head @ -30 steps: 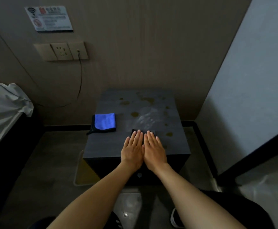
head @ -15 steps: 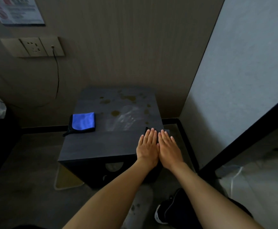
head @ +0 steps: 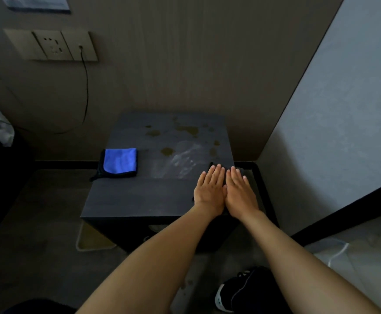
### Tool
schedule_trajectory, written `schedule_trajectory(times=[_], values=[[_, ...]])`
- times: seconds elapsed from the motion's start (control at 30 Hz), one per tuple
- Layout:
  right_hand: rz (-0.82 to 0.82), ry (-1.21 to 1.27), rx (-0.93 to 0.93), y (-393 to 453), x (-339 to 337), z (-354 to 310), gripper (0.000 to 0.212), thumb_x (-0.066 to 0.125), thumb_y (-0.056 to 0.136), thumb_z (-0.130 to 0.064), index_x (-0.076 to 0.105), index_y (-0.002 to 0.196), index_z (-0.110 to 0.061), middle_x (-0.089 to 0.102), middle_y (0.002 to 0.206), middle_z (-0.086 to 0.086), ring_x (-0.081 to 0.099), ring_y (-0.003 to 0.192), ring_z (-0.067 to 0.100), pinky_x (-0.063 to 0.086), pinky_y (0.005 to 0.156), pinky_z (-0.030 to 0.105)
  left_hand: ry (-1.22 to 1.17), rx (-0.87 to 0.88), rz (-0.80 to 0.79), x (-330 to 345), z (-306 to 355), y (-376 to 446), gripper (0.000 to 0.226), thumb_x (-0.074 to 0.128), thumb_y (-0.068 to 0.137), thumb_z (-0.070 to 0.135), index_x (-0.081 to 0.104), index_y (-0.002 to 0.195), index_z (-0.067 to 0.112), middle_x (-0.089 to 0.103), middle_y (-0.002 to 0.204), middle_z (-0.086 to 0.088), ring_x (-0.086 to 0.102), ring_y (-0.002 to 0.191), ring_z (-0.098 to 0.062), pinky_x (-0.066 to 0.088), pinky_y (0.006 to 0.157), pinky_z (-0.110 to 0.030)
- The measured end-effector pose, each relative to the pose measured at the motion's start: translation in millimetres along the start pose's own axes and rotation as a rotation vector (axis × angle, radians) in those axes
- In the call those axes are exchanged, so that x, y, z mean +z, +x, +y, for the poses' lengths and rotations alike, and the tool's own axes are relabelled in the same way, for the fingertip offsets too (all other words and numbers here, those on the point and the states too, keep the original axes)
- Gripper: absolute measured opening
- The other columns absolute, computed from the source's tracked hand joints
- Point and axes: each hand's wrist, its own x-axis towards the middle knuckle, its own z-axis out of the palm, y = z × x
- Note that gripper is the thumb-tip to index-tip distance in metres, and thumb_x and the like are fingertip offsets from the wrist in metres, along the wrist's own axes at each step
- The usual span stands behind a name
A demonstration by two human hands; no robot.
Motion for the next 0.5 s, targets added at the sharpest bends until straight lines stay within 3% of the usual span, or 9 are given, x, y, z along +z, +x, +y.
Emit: schedule_trajectory(times=[0.33, 0.5], values=[[-0.048, 0.015, -0.055, 44, -2, -42, 0.057, 0.018, 0.106, -0.024, -0.001, 0.157, -0.006, -0.006, 0.165, 0.010, -0.009, 0.153, 0.020, -0.006, 0.123, 0.036, -0.012, -0.015, 0.060, -11, -59, 14, 0.057, 0.012, 0.106, 0.036, -0.002, 0.157, 0.015, -0.004, 0.166, 0.000, -0.008, 0.152, -0.015, -0.003, 0.124, -0.038], [-0.039, -0.001, -0.094, 61, -2, -77, 0.071, 0.038, 0.099, -0.017, -0.001, 0.157, -0.005, -0.008, 0.165, 0.013, -0.008, 0.153, 0.023, -0.004, 0.124, 0.037, -0.103, -0.097, 0.221, -23, -121, -5, 0.056, 0.024, 0.106, 0.032, 0.015, 0.157, 0.010, 0.012, 0.165, -0.005, 0.006, 0.152, -0.018, 0.005, 0.124, -0.035]])
